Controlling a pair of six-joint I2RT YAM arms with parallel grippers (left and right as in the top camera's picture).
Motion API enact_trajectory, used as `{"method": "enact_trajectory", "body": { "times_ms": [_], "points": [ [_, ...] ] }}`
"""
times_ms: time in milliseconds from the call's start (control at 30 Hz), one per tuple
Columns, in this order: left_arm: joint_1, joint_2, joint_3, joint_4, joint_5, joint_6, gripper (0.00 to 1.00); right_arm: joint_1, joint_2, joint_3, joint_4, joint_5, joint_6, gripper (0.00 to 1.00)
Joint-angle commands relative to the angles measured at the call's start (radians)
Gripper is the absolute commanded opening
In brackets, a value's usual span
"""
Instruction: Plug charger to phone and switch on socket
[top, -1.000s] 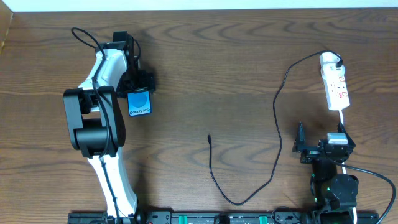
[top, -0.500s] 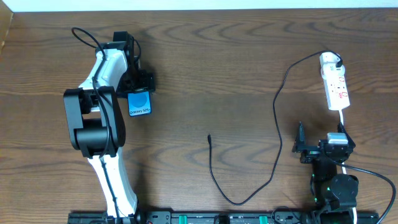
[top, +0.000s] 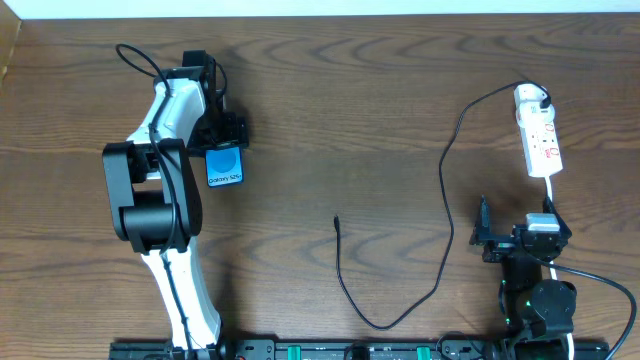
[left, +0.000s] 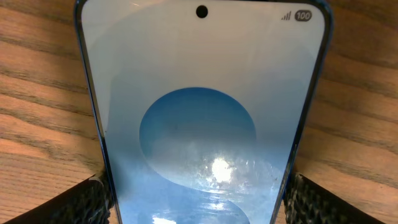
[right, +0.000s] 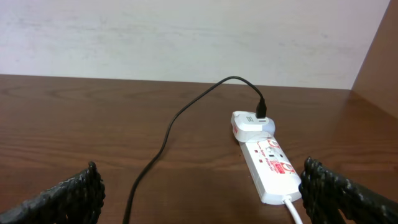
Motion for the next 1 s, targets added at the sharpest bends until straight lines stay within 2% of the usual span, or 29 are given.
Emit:
{"method": "enact_trajectory", "body": {
  "times_ms": [0, 233, 533, 833, 967],
  "points": [
    [-0.002, 0.018, -0.024, 0.000, 0.000, 0.016, 0.85, -0.006, -0.007, -0.001, -0.005, -0.002, -0.012, 0.99],
    [-0.002, 0.018, -0.024, 0.000, 0.000, 0.016, 0.84, -0.006, -0.007, -0.001, -0.005, -0.002, -0.012, 0.99],
    [-0.002, 0.018, -0.024, 0.000, -0.001, 0.017, 0.71, -0.006, -0.007, -0.001, -0.005, -0.002, -0.012, 0.99],
    [-0.002, 0.018, -0.024, 0.000, -0.001, 0.017, 0.70, -0.006, -0.007, -0.001, -0.005, -0.002, -0.012, 0.99],
    [-0.002, 0.018, -0.024, 0.000, -0.001, 0.017, 0.62, -0.006, -0.007, -0.001, -0.005, -0.002, -0.012, 0.99]
  ]
}}
